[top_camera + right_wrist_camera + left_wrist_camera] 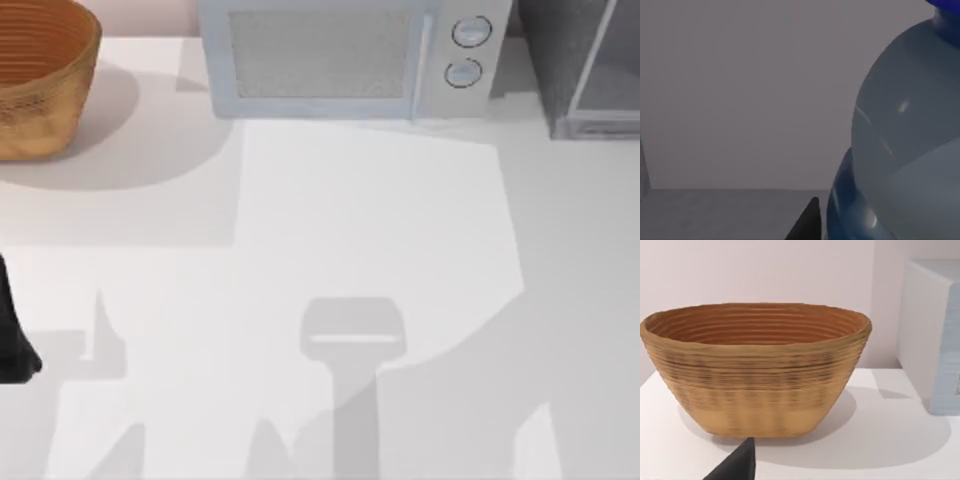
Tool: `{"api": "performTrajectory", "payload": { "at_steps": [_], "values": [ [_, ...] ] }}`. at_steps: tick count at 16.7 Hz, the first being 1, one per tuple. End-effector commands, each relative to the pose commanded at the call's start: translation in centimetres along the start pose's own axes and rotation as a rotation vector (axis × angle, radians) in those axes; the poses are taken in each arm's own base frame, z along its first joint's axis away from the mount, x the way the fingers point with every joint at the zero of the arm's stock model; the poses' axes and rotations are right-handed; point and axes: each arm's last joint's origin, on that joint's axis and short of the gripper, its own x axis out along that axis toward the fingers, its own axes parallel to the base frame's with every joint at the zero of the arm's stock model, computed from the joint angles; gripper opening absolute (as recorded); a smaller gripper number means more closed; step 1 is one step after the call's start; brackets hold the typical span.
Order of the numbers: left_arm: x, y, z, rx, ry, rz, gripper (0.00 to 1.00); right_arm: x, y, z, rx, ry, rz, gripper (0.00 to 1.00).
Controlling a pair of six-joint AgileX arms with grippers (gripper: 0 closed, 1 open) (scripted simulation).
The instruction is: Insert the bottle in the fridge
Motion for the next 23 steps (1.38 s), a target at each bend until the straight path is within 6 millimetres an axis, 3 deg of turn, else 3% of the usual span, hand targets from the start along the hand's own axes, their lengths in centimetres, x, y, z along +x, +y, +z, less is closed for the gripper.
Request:
{"api": "performTrajectory", "payload": {
  "at_steps": [6,19,23],
  "values": [
    [0.00,0.00,0.00,0.000,0.000,0.000,1.00,0.56,0.15,-0.04,0.002,0.006,0.002,0.01],
    [0.00,0.00,0.00,0.000,0.000,0.000,1.00,0.56,0.15,-0.04,0.002,0.006,0.002,0.98],
    [0.00,0.00,0.00,0.000,0.000,0.000,1.00,0.56,0.15,-0.04,0.002,0.006,0.002,1.00]
  ]
}}
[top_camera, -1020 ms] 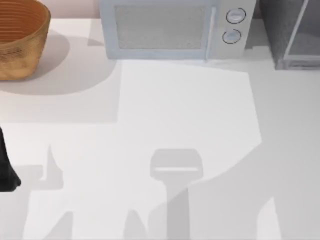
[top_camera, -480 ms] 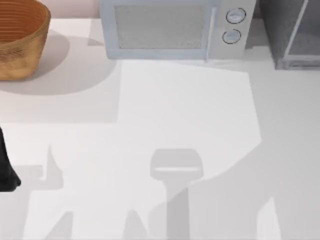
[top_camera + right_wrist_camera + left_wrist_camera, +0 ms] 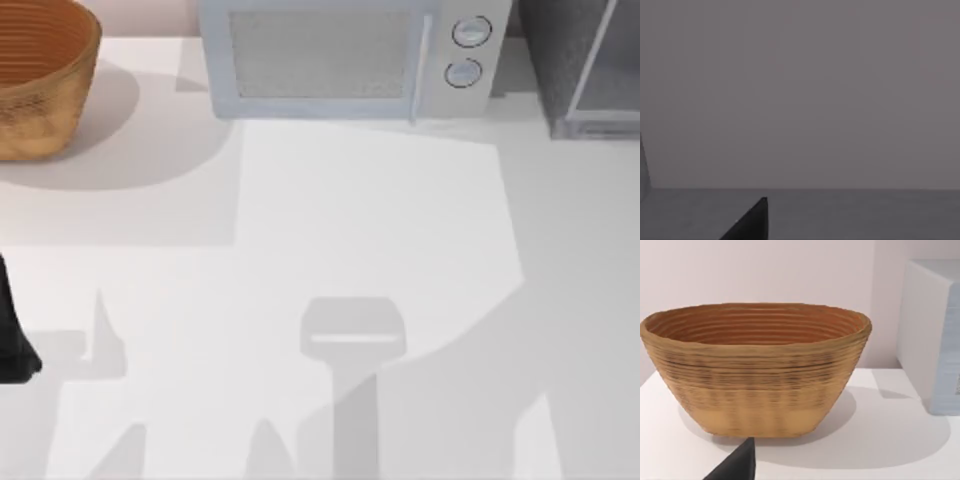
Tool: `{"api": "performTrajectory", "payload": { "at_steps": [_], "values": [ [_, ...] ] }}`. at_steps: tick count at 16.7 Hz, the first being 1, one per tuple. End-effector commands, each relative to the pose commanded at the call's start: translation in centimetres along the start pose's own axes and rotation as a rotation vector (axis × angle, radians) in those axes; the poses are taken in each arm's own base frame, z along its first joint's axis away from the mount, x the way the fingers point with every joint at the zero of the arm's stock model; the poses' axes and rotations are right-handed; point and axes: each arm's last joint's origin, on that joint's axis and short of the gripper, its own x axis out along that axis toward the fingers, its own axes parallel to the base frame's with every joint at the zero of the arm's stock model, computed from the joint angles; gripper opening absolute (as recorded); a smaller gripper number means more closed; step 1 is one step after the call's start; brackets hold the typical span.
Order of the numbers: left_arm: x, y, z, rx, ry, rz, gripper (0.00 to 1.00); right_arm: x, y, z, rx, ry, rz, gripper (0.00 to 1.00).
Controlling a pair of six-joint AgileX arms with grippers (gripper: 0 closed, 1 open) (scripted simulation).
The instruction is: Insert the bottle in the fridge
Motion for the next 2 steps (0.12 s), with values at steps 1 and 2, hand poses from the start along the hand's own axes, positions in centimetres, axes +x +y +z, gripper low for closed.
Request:
{"api": "performTrajectory", "payload": {
  "at_steps": [1,2],
  "values": [
    [0.00,0.00,0.00,0.000,0.000,0.000,1.00,0.00,0.00,0.00,0.000,0.000,0.000,1.00],
    [0.00,0.00,0.00,0.000,0.000,0.000,1.00,0.00,0.00,0.00,0.000,0.000,0.000,1.00]
  ]
}}
